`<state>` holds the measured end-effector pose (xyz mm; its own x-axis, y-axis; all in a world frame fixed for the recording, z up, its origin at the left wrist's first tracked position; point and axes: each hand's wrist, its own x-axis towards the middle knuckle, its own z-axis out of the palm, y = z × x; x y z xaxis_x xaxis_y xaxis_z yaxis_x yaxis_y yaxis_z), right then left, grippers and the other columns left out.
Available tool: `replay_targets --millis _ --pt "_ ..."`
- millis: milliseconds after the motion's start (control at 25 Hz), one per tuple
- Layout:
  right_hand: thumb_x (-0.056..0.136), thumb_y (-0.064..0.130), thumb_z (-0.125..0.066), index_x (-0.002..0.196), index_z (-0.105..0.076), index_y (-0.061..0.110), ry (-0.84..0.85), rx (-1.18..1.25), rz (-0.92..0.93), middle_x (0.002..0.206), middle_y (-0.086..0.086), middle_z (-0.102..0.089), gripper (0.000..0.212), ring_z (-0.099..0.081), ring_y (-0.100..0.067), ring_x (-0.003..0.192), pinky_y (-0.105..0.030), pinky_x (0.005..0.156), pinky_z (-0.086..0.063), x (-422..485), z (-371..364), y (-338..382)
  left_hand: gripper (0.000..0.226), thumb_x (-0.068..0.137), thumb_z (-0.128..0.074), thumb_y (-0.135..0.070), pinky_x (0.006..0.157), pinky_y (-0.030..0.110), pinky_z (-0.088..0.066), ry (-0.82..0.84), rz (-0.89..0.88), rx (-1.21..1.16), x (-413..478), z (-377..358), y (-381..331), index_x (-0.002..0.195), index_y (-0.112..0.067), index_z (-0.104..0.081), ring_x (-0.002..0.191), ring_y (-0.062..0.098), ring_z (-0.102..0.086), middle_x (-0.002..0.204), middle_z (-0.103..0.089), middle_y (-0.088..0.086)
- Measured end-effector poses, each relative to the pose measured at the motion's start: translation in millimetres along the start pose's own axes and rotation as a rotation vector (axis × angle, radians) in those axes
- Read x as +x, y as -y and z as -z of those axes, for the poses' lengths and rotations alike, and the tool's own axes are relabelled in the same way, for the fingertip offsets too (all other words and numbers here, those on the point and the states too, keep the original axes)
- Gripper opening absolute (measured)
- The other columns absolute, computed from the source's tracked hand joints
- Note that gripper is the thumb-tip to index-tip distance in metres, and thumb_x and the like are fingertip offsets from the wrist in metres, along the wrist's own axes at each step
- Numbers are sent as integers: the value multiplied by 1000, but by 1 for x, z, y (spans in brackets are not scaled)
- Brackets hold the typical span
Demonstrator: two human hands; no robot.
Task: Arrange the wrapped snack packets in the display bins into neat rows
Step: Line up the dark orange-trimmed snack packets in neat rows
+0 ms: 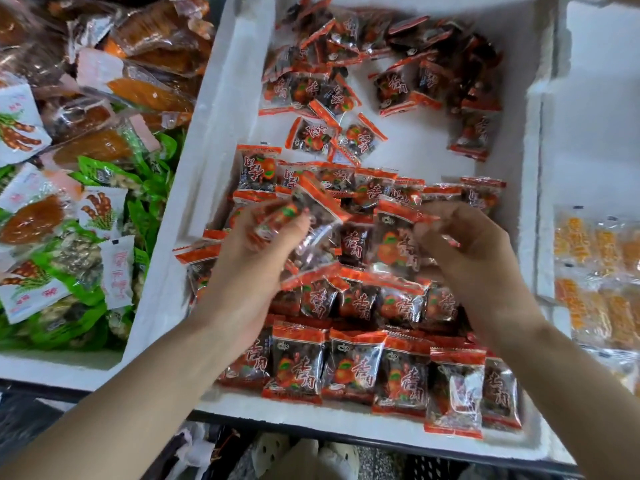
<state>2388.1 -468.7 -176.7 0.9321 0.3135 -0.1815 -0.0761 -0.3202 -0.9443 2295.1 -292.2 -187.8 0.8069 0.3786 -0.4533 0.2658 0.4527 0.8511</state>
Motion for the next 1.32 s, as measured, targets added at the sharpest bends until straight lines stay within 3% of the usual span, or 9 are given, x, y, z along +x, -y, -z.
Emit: replay_targets --millis 160,280,520,640,760,920,1080,1200,1320 --pt "92 12 -57 92 -54 29 157 -326 -6 88 10 -62 17 -65 -26 69 -36 62 -56 -4 -12 -20 48 78 -66 -23 92 47 -51 -52 -56 14 3 10 -10 124 -15 -55 104 21 -67 112 -70 4" --pt "91 19 -59 98 -54 26 199 -449 22 91 11 -59 11 -62 -8 76 -11 63 -49 -6 -22 -31 53 74 -68 -24 98 51 -47 -28 -43 17 4 6 -10 126 -18 -56 109 21 -65 115 -69 2" --pt "91 29 -58 108 -58 22 113 -642 154 103 12 -56 18 -61 -8 76 -27 69 -53 -7 -16 -31 45 70 -77 -28 100 50 -44 28 -27 93 2 -5 -2 112 -29 -61 107 16 -65 110 -71 -8" --pt "93 32 -49 117 -56 25 85 -356 153 103 13 -59 26 -58 1 88 -14 73 -48 -10 -7 -12 49 67 -71 -34 91 37 -47 105 -16 197 0 -14 -1 113 -26 -58 98 9 -67 104 -72 -10" --pt "87 28 -56 98 -62 27 229 -1 -57 90 7 -67 12 -63 -1 73 -7 50 -43 -14 4 4 48 71 -72 -33 82 26 -52 233 -25 401 -2 -32 6 115 -24 -55 95 6 -67 104 -70 -8" --pt "65 39 -65 82 -64 14 234 -18 -130 75 14 -66 30 -62 -4 73 -22 63 -51 -12 34 -6 46 83 -62 -46 100 35 -44 315 9 440 0 -56 17 123 -25 -52 107 1 -60 113 -66 -13" --pt "78 26 -70 84 -64 26 24 -243 -71 75 10 -70 8 -65 -13 73 -40 78 -52 -4 75 -28 66 89 -62 -39 114 47 -26 243 72 468 17 -65 25 146 -31 -31 132 9 -40 145 -43 -13" --pt "86 28 -63 101 -60 26 137 -632 16 88 2 -67 15 -65 -25 76 -43 72 -53 -2 79 -40 41 90 -64 -27 86 13 -46 276 -23 683 20 -75 29 127 -22 -50 106 9 -60 122 -61 -4" --pt "92 22 -57 114 -59 21 277 -788 86 101 -2 -68 22 -64 -25 85 -35 72 -47 2 69 -48 23 86 -69 -22 55 11 -42 313 -99 871 21 -84 38 102 -23 -52 75 10 -62 96 -64 -2"
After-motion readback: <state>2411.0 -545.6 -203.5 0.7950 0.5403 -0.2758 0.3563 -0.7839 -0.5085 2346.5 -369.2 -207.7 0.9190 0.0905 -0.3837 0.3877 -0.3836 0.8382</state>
